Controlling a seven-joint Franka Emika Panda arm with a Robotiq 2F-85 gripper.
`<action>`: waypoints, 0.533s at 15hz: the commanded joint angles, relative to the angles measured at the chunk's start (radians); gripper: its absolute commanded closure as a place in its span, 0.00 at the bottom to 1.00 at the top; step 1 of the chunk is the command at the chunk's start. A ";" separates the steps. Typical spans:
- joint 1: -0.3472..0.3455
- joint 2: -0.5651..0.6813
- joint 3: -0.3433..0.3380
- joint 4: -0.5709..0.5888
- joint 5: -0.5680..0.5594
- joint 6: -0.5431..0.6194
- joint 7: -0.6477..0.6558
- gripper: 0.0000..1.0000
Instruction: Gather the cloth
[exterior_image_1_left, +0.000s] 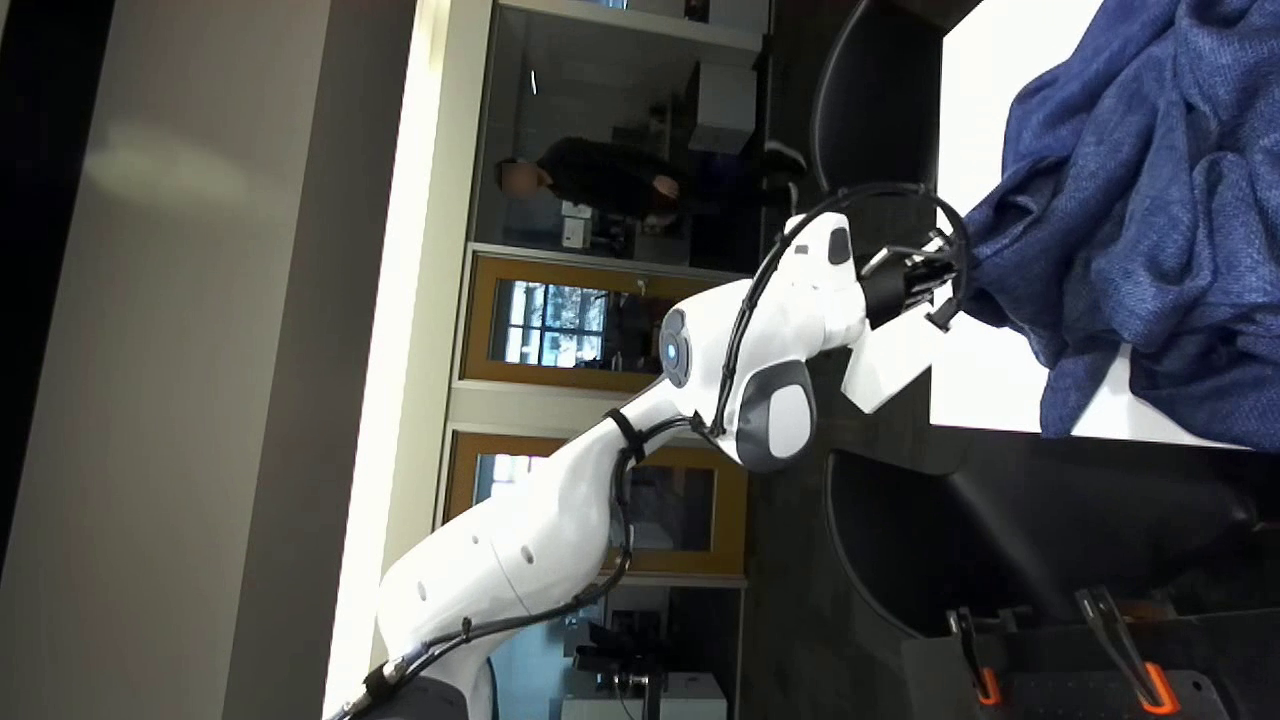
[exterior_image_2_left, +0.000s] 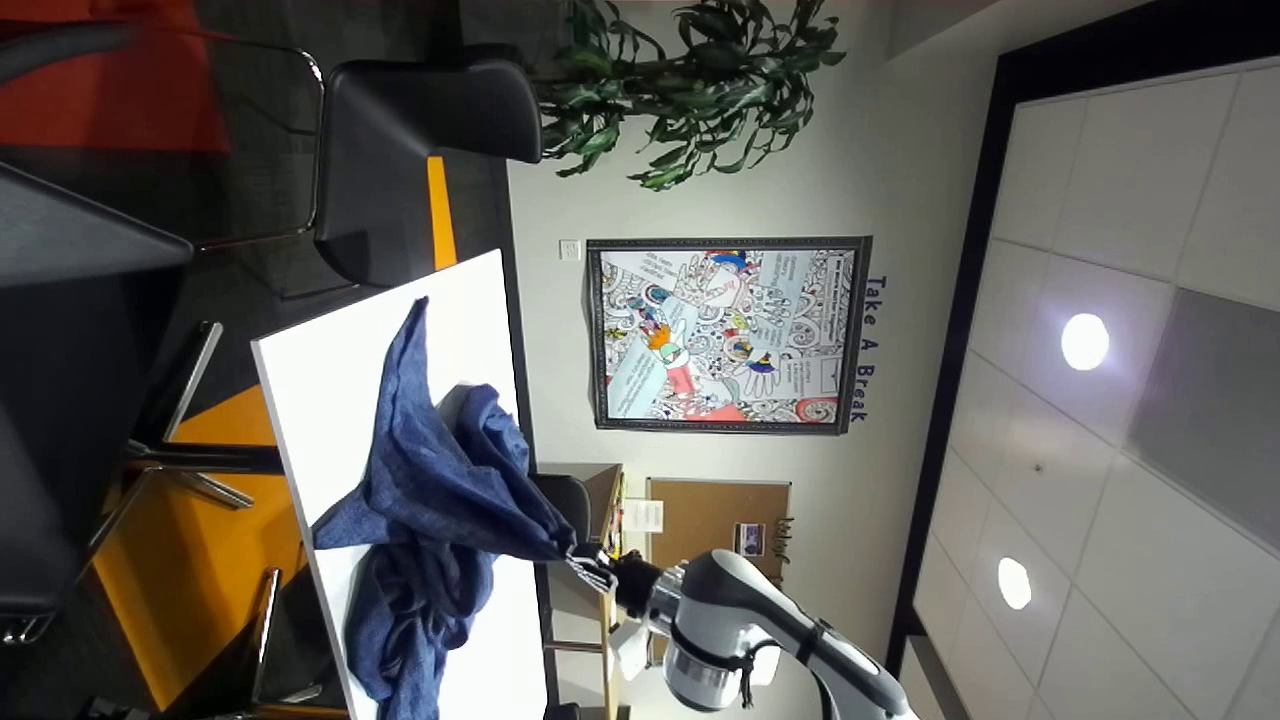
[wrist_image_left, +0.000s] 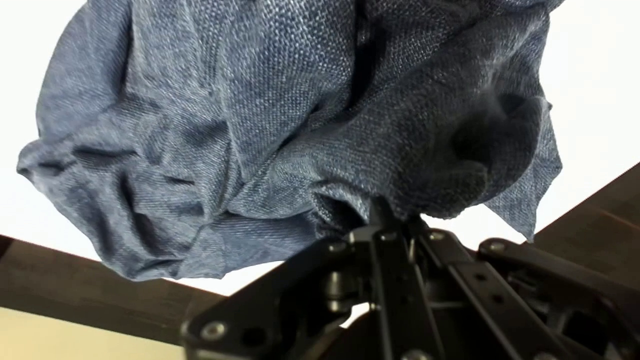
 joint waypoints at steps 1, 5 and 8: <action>-0.046 -0.159 -0.010 -0.116 0.133 0.027 -0.007 0.99; -0.081 -0.174 -0.053 -0.122 0.092 0.068 0.110 0.99; -0.112 -0.128 -0.069 -0.090 -0.014 0.047 0.222 0.99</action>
